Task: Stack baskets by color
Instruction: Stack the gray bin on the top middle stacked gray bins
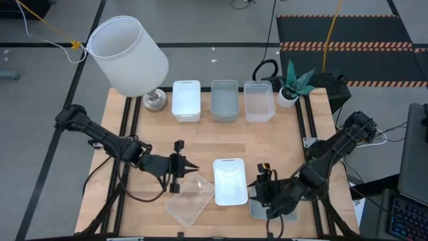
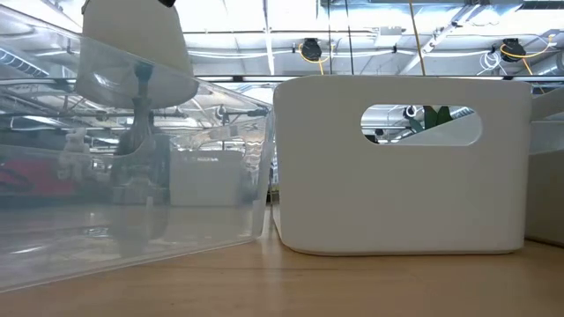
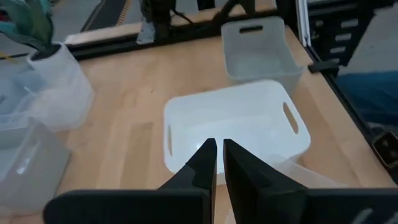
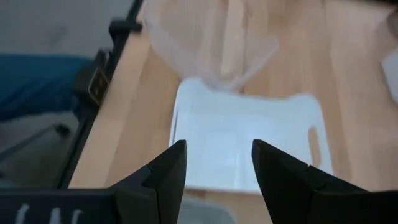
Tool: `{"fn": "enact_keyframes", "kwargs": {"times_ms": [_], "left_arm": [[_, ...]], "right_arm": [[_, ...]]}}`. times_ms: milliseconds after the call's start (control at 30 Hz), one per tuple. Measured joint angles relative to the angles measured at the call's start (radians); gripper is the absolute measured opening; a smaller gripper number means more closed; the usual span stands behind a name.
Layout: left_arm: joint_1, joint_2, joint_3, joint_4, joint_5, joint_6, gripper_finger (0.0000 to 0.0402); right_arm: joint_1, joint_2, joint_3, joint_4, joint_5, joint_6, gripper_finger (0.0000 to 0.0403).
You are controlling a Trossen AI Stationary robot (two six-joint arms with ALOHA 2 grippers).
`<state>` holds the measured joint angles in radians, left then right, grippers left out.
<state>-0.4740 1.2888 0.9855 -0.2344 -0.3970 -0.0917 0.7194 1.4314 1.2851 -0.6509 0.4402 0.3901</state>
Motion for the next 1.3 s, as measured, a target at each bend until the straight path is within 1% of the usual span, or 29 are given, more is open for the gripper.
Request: {"fn": "enact_keyframes", "kwargs": {"times_ms": [133,333,433,500,633,800,833,1000,1133,1300], "left_arm": [[-0.015,0.022,0.001,0.007,0.0,0.004,0.003],[-0.007,0.032,0.001,0.004,0.002,0.008,0.003],[-0.004,0.035,0.001,0.0,0.003,0.008,0.003],[-0.002,0.035,0.001,0.005,0.002,0.012,0.003],[0.003,0.034,0.001,0.005,0.002,0.016,0.003],[0.003,0.034,0.001,0.006,0.002,0.018,0.003],[0.003,0.034,0.001,0.006,0.002,0.018,0.003],[0.003,0.034,0.001,0.006,0.002,0.018,0.003],[0.003,0.034,0.001,0.006,0.002,0.018,0.003],[0.003,0.034,0.0,0.006,0.002,0.018,0.003]], "right_arm": [[0.029,0.028,0.024,-0.116,-0.052,0.103,0.0176],[0.055,0.036,0.022,-0.296,-0.071,0.238,0.0176],[0.055,0.034,-0.025,-0.31,-0.08,0.272,0.0173],[0.055,0.034,-0.064,-0.312,-0.097,0.267,0.0168],[0.024,0.033,-0.125,-0.303,-0.175,0.256,0.0156],[-0.032,0.033,-0.177,-0.297,-0.189,0.247,0.0136],[-0.044,0.033,-0.185,-0.293,-0.206,0.24,0.0132],[-0.091,0.033,-0.23,-0.213,-0.288,0.199,0.0108],[-0.123,0.033,-0.268,-0.181,-0.319,0.125,0.0076],[-0.146,0.033,-0.282,-0.186,-0.355,0.076,0.0014]]}}
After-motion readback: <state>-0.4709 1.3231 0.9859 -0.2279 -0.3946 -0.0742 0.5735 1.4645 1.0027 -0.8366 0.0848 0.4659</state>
